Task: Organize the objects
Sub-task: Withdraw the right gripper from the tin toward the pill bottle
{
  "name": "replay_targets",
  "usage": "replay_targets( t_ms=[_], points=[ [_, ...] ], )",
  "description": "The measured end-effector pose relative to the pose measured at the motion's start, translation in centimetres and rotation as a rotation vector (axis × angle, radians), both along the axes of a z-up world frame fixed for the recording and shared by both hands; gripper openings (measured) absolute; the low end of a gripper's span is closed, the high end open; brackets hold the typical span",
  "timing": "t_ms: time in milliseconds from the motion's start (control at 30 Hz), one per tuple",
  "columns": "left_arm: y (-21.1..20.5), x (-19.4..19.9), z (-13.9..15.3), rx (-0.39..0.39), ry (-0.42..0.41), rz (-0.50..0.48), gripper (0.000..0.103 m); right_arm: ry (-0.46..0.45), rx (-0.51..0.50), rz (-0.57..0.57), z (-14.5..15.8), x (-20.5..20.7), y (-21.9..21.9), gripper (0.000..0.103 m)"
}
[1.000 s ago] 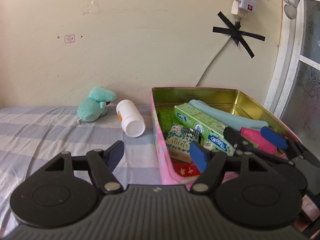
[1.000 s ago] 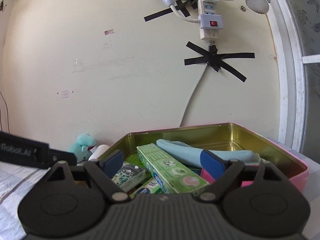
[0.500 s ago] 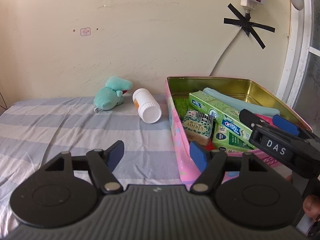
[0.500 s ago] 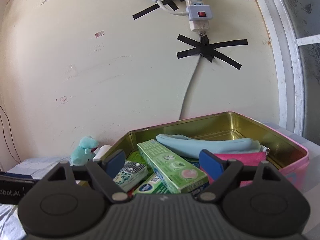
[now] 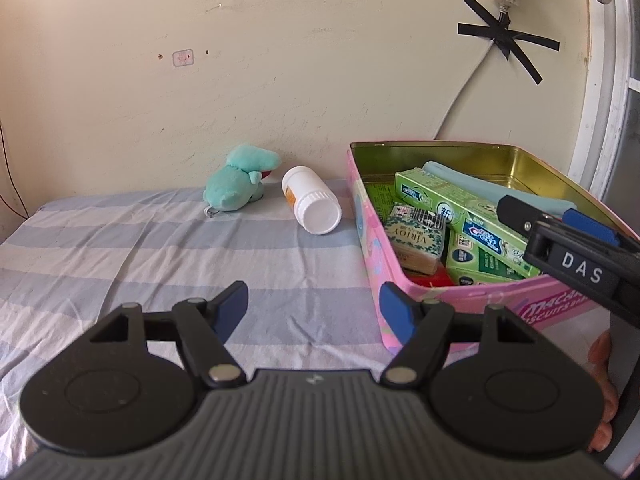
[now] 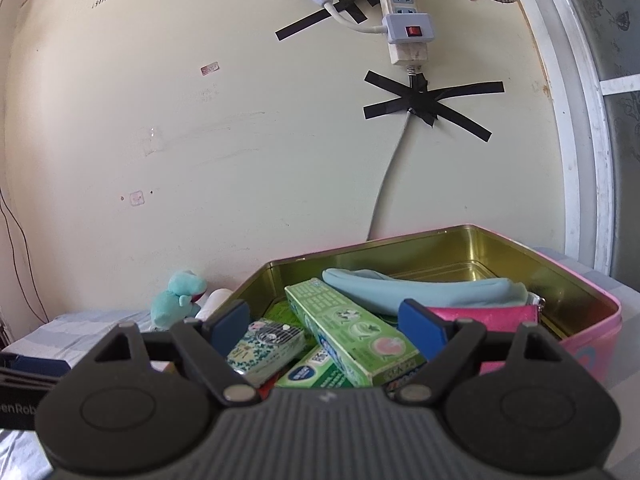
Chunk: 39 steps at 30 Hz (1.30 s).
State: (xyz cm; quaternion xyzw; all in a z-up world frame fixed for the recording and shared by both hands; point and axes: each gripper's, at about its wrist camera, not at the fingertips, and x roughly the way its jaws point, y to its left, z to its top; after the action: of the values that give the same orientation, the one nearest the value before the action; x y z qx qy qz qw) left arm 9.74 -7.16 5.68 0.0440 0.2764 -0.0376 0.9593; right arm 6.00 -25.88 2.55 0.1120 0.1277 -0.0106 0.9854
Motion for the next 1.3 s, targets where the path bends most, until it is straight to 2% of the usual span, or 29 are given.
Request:
replay_targets(
  t_ms=[333, 400, 467, 700, 900, 1100, 1300],
  points=[
    [1.0, 0.5, -0.9, 0.020, 0.017, 0.029, 0.075, 0.006, -0.004, 0.007, -0.1, 0.1, 0.1, 0.085],
    [1.3, 0.6, -1.1, 0.022, 0.020, 0.037, 0.080, 0.010, -0.003, 0.007, -0.1, 0.2, 0.1, 0.085],
    [1.6, 0.7, -1.3, 0.026, 0.019, 0.045, 0.080, 0.016, -0.007, 0.002, -0.3, 0.3, 0.1, 0.085],
    [2.9, 1.6, -1.8, 0.039, 0.025, 0.071, 0.080, 0.036, -0.031, -0.026, -0.8, 0.8, 0.2, 0.091],
    [5.1, 3.2, -1.9, 0.053, 0.015, 0.113, 0.080, 0.031, -0.038, -0.029, -0.9, 0.9, 0.2, 0.091],
    [7.8, 5.4, -2.5, 0.102, -0.023, 0.141, 0.080, 0.026, -0.042, -0.060, -1.1, 1.0, 0.0, 0.091],
    [10.2, 7.5, -3.6, 0.064, -0.017, 0.157, 0.080, 0.017, -0.066, -0.091, -1.4, 1.2, 0.2, 0.091]
  ],
)
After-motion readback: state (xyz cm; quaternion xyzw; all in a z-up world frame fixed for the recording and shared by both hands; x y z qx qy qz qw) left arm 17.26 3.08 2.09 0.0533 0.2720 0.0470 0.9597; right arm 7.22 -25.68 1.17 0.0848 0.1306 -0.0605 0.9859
